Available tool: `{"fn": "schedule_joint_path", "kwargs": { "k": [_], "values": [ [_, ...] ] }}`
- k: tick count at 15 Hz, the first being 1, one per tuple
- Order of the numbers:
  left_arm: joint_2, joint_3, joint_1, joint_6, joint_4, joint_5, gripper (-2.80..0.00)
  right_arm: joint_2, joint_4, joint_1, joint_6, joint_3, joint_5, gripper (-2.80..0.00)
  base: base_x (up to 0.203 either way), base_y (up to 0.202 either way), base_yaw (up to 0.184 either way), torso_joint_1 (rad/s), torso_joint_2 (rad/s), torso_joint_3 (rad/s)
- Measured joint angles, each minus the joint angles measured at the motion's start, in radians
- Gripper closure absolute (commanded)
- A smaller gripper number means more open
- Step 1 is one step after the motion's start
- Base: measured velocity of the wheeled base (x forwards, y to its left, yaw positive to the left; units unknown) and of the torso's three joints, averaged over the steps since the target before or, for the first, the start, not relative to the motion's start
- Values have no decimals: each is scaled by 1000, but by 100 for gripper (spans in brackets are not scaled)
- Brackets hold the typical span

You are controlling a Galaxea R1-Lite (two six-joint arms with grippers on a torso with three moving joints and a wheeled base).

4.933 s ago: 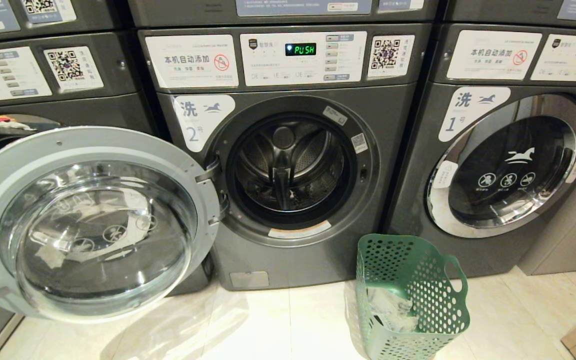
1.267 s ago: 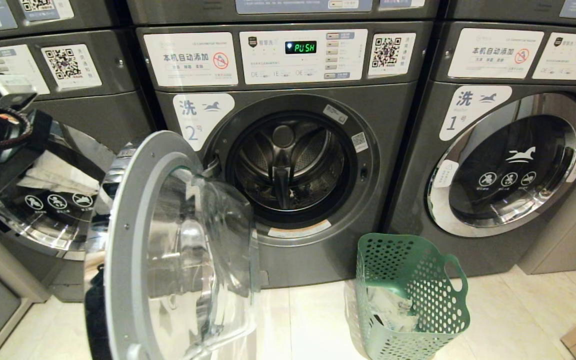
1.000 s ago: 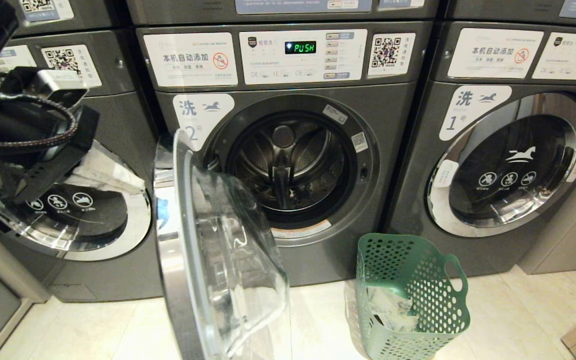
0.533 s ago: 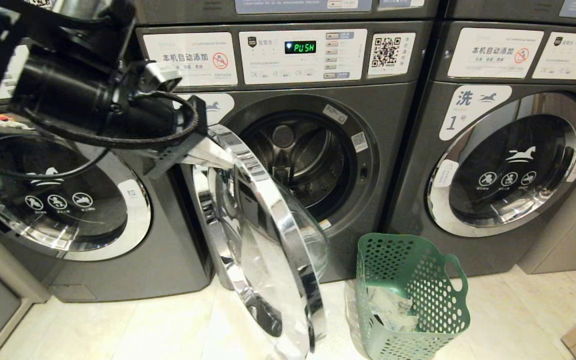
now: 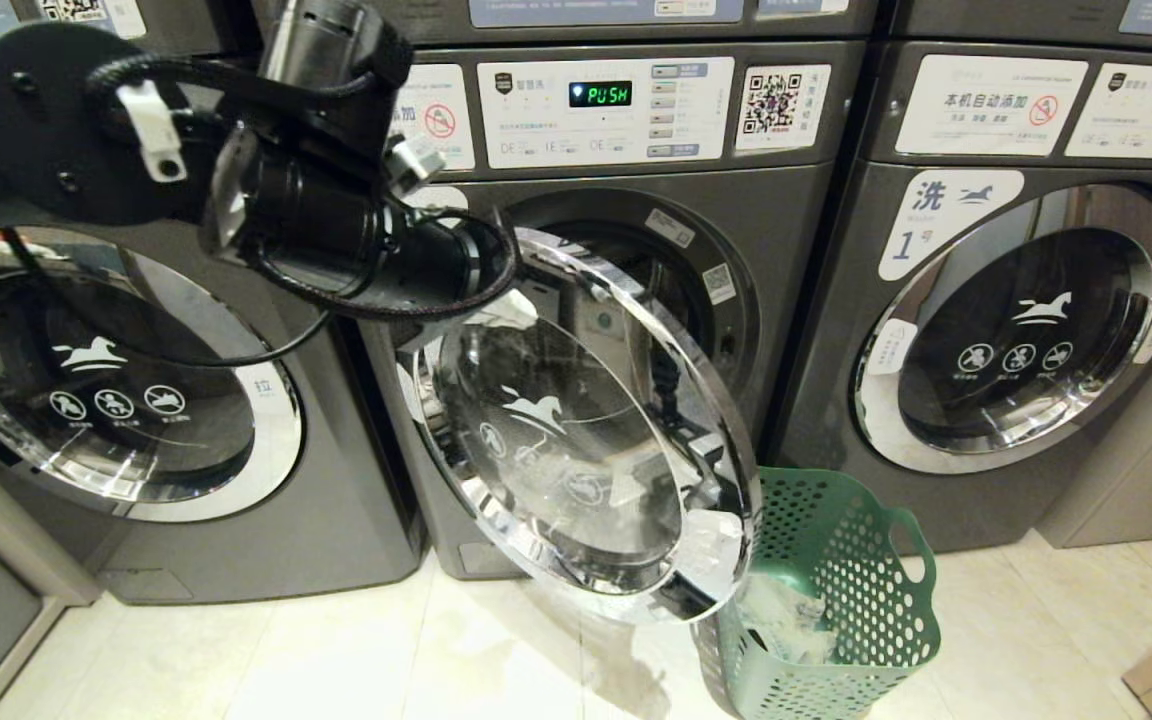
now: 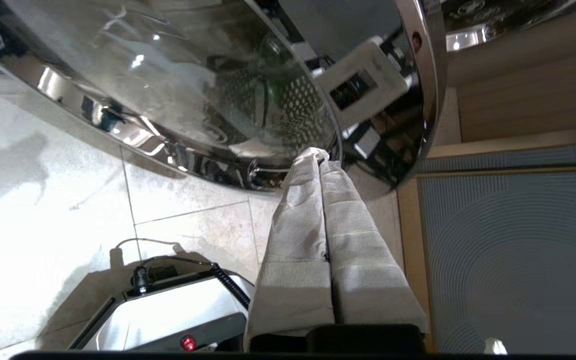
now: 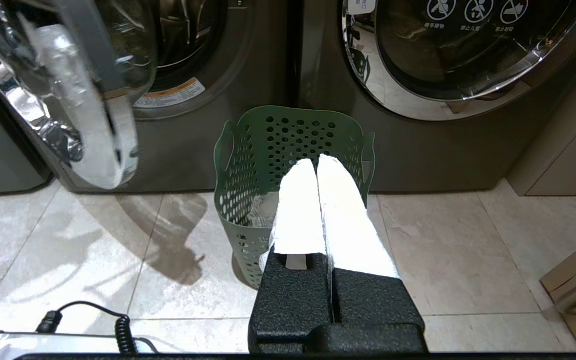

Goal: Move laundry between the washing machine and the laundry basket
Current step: Close the washing machine door with the left hand

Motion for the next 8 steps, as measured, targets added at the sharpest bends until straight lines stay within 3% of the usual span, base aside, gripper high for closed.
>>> {"fn": "schedule_joint_path", "kwargs": {
  "k": [4,8],
  "values": [
    [-180,121,28,-15,9,114,0,39,81,0,-25,-120,79,0,0,0,0,0,0,0],
    [-413,288,41,-18,5,196,0,359,184,3,5,-337,283,0,0,0,0,0,0,0]
  ]
}}
